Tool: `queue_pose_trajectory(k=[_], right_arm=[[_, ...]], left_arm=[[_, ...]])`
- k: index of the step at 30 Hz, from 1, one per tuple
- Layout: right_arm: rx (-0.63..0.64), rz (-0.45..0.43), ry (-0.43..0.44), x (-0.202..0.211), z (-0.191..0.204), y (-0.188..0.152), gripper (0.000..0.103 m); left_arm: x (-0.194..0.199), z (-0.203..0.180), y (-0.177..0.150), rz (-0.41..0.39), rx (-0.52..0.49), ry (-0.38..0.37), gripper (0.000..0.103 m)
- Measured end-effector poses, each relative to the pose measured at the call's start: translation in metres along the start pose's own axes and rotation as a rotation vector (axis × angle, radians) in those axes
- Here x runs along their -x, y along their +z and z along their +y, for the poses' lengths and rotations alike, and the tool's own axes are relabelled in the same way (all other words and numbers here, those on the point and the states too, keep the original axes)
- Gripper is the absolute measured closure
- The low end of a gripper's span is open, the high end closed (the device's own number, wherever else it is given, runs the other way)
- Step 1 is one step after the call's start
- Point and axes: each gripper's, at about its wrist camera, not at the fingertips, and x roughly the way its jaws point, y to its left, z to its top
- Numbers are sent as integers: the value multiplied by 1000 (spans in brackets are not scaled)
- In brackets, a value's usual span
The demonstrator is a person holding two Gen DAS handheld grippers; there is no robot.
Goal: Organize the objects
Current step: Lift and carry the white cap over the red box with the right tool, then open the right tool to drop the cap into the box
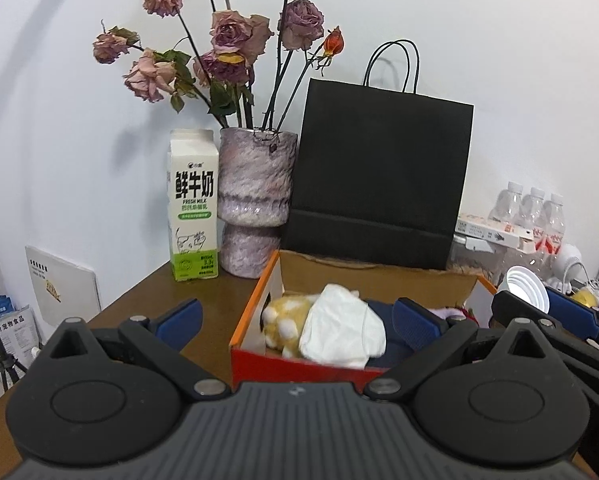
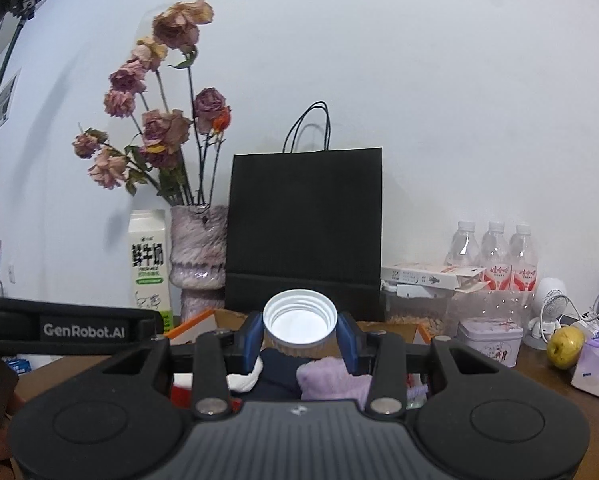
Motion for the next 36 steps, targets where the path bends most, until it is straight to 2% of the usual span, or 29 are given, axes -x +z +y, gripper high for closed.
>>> queue_pose_trajectory(k=[17,26,27,28,29,31,36], right_arm=[[0,38,-30,-91,-27,-1,64],[19,91,-27,-129,-34,-6,63],[20,99,-26,-131,-35,-6,61],[24,111,-22,-133,-36,-7,50],[22,116,-27,-134,-36,-8,29],[13,110,-43,-132,-38,-8,0],[7,117,-47,-130,-39,-6,0]], left_arm=[[-84,-11,22,-23,-3,17,0],[-112,-8,27,-21,-26,33,0],[-114,-8,27,-18,-27,33,0],[-116,-7,26,-14,-29,33,0],[-116,-6,26,-12,-30,33,0],[-116,-5,26,-12,-28,35,0],[-113,-4,26,-20,-36,25,0]])
